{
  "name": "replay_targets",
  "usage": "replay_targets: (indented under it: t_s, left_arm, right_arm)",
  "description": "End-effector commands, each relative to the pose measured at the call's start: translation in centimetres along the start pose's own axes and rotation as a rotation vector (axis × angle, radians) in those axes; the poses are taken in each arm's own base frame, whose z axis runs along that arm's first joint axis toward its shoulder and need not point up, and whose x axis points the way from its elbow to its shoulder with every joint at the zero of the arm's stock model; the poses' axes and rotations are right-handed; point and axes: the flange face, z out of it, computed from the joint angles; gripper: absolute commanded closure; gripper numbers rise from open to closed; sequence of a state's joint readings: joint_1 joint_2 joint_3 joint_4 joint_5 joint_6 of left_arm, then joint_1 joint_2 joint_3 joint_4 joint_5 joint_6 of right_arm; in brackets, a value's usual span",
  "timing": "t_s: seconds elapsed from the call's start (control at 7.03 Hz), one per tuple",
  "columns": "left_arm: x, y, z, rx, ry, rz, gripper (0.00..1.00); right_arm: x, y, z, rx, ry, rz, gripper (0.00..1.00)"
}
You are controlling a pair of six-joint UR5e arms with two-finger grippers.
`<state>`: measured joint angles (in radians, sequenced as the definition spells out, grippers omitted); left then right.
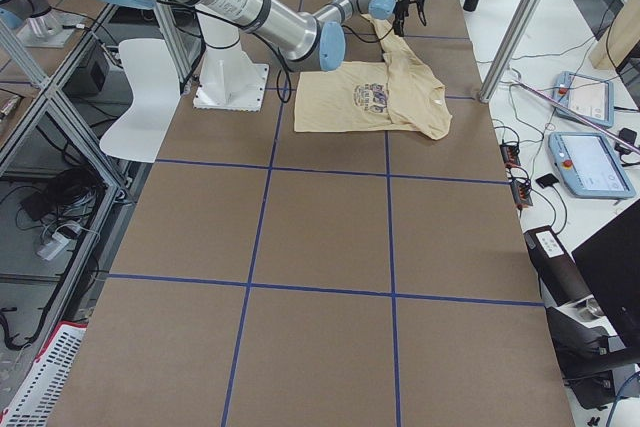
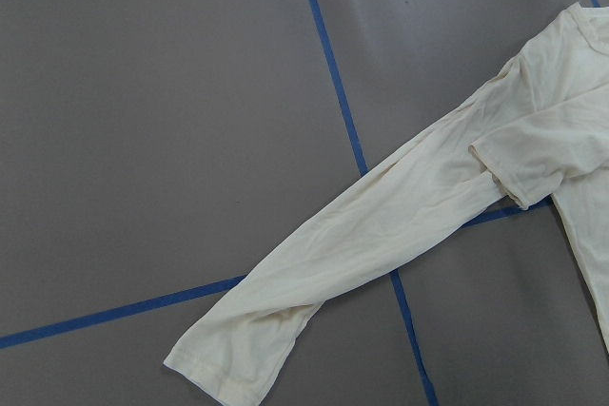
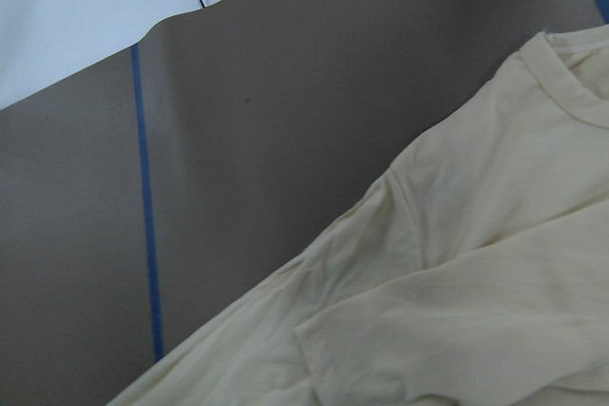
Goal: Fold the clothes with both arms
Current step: 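Carry the cuff with the right gripper across the shirt toward the collar, then release and raise the right gripper while the left gripper reaches the other cuff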
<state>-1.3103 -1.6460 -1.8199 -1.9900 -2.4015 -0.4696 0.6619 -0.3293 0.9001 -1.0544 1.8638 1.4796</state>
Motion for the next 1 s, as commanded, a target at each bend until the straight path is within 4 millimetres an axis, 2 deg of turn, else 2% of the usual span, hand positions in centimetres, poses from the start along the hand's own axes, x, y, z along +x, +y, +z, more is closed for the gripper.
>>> replay_targets:
  t_s: [0.0, 0.14, 0.28, 0.43, 0.57, 0.71, 0.85]
  left_arm:
    - [-2.3, 1.8, 5.3, -0.033, 0.006, -0.013, 0.01]
    - [-1.5, 2.5, 7.7, -0.060, -0.007, 0.008, 0.01]
    - [-1.2, 3.3, 9.8, -0.094, -0.011, 0.016, 0.03]
    - [-1.4, 4.1, 11.6, -0.130, -0.014, 0.015, 0.14]
    - [-3.4, 4.4, 13.4, -0.149, -0.024, 0.008, 0.21]
    - [-5.8, 5.5, 15.0, -0.151, -0.022, 0.010, 0.26]
    - [-8.2, 6.7, 16.4, -0.140, -0.006, 0.021, 0.33]
  right_arm:
    - [14.3, -3.3, -3.2, -0.097, 0.038, -0.006, 0.01]
    - [21.1, -5.6, -4.6, -0.140, 0.058, -0.001, 0.01]
    - [28.1, -7.2, -7.4, -0.173, 0.051, -0.080, 0.01]
    - [31.3, -8.0, -8.6, -0.180, 0.056, -0.112, 0.01]
    - [32.0, -8.3, -8.3, -0.180, 0.067, -0.103, 0.01]
    - [33.0, -8.2, -8.3, -0.183, 0.073, -0.100, 0.01]
    - [33.1, -8.2, -8.2, -0.180, 0.075, -0.101, 0.01]
